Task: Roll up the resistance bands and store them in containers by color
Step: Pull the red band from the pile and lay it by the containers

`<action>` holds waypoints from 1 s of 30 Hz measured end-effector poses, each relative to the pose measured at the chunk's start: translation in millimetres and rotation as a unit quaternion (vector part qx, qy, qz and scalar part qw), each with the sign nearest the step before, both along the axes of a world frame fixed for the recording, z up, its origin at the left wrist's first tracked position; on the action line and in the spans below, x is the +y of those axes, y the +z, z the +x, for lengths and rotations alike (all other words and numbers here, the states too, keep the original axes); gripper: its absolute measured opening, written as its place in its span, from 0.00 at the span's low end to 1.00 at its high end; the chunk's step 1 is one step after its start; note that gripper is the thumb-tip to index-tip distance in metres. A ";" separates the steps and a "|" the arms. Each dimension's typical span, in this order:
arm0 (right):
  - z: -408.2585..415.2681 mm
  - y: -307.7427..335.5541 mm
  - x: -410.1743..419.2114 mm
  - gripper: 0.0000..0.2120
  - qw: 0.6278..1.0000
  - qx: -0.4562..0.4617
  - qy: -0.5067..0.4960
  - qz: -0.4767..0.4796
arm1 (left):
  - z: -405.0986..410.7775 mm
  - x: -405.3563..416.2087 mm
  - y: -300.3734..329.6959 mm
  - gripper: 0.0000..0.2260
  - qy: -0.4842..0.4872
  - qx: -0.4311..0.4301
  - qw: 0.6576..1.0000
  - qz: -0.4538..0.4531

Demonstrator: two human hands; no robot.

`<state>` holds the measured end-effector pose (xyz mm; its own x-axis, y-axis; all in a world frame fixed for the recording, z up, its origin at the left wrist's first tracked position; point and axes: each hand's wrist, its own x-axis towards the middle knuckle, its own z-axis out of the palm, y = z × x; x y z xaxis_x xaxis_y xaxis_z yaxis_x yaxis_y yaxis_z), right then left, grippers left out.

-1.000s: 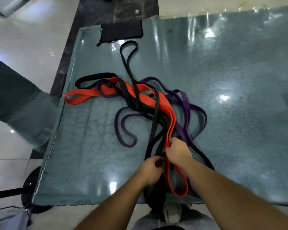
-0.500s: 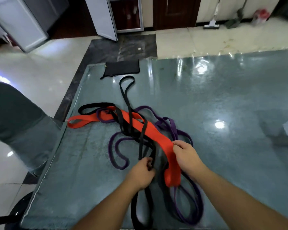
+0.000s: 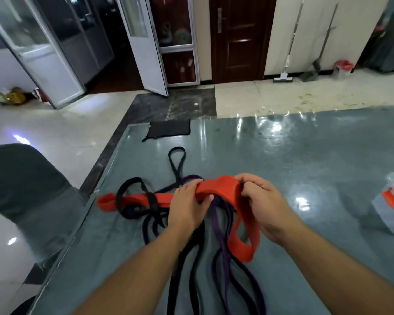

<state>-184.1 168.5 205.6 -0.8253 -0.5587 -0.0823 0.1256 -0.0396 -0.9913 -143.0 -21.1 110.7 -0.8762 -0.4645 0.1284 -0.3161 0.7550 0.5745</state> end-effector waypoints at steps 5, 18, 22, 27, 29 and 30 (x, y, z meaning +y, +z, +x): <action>-10.8 19.9 6.2 0.19 0.985 -0.058 -0.060 -0.154 | -6.5 -3.3 33.9 0.02 -0.002 0.044 0.999 0.016; -31.2 -19.4 -11.0 0.24 0.984 0.119 -0.001 0.129 | -29.3 -44.8 174.7 0.11 -0.012 0.143 0.988 -0.065; -33.9 -10.9 -42.2 0.23 0.981 0.125 -0.003 0.149 | -28.9 -30.1 214.4 0.13 -0.057 0.194 0.977 -0.065; -39.7 12.9 -76.1 0.21 0.991 0.121 0.015 0.059 | -25.5 -9.8 248.0 0.17 -0.095 0.225 0.970 -0.007; -43.5 21.2 -83.1 0.19 0.991 0.117 -0.003 0.063 | -20.9 -4.4 253.3 0.18 -0.110 0.235 0.966 0.004; -46.4 24.1 -84.8 0.18 0.989 0.126 -0.015 0.075 | -18.4 -2.8 253.9 0.18 -0.116 0.236 0.965 0.003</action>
<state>-230.5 83.7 229.7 -0.8459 -0.5312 0.0476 -0.1246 0.1102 -0.9861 -161.4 -23.9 364.6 -0.8010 -0.2651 0.5368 0.1588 0.7704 0.6175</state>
